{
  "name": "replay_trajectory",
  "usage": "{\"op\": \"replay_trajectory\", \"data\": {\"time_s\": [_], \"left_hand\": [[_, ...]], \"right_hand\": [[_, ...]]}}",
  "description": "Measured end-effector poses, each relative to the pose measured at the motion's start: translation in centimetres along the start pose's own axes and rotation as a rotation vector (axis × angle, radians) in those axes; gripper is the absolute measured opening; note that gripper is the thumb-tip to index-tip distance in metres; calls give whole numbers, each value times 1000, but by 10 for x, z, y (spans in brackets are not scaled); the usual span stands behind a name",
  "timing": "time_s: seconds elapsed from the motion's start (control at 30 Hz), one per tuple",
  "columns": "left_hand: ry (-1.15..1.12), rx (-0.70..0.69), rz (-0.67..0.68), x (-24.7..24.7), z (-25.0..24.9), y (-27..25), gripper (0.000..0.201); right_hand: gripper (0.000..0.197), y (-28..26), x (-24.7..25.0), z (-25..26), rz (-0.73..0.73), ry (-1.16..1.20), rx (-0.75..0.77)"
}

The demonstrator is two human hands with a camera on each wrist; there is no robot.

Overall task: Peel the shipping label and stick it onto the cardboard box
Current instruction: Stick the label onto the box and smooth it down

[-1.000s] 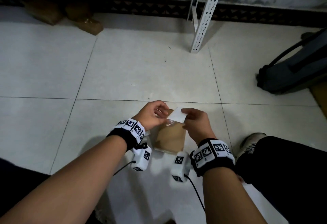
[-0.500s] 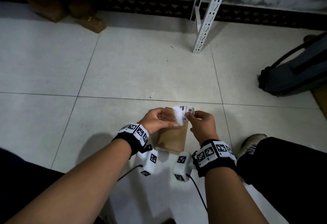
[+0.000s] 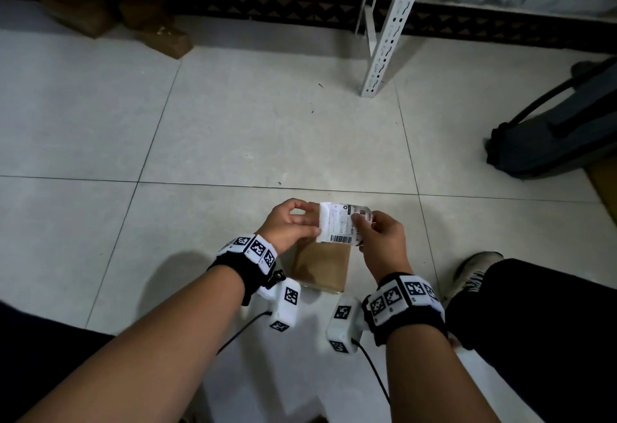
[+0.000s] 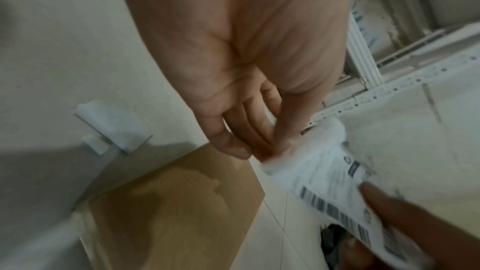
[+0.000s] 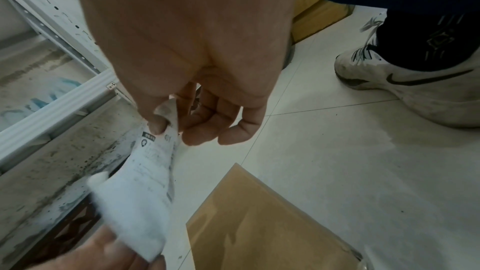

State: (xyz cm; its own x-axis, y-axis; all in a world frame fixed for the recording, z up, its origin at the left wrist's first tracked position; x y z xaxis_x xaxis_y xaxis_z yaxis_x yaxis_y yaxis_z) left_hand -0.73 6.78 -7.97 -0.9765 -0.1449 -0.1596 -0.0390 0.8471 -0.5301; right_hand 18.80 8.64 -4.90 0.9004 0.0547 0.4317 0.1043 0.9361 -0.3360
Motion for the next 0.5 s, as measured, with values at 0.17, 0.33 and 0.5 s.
{"op": "replay_trajectory", "data": {"time_s": [0.17,0.33,0.5], "left_hand": [[-77,106,-60,-6,-8,1,24],[182,-17,-79,-11,-11,6,50],[-61,48,-78,7,-1,4,33]], "right_hand": [[21,-6,-8,-1,141,-22,4],[24,-7,-13,-3,174,158,-64],[31,-3,1,-1,14,192,-33]]}}
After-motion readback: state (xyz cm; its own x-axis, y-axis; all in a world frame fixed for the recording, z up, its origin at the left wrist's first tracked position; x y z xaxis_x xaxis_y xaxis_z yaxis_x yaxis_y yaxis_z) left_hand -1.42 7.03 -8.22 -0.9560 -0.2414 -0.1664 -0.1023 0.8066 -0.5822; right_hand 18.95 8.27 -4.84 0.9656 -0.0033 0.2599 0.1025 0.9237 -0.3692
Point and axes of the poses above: each hand's wrist, its own y-axis towards the middle knuckle, its own x-axis out of the back of the hand, z = x × y, the point moved 5 cm from there along y, towards the middle knuckle, and after that the axes turned 8 degrees about -y, right-handed, at the moved point
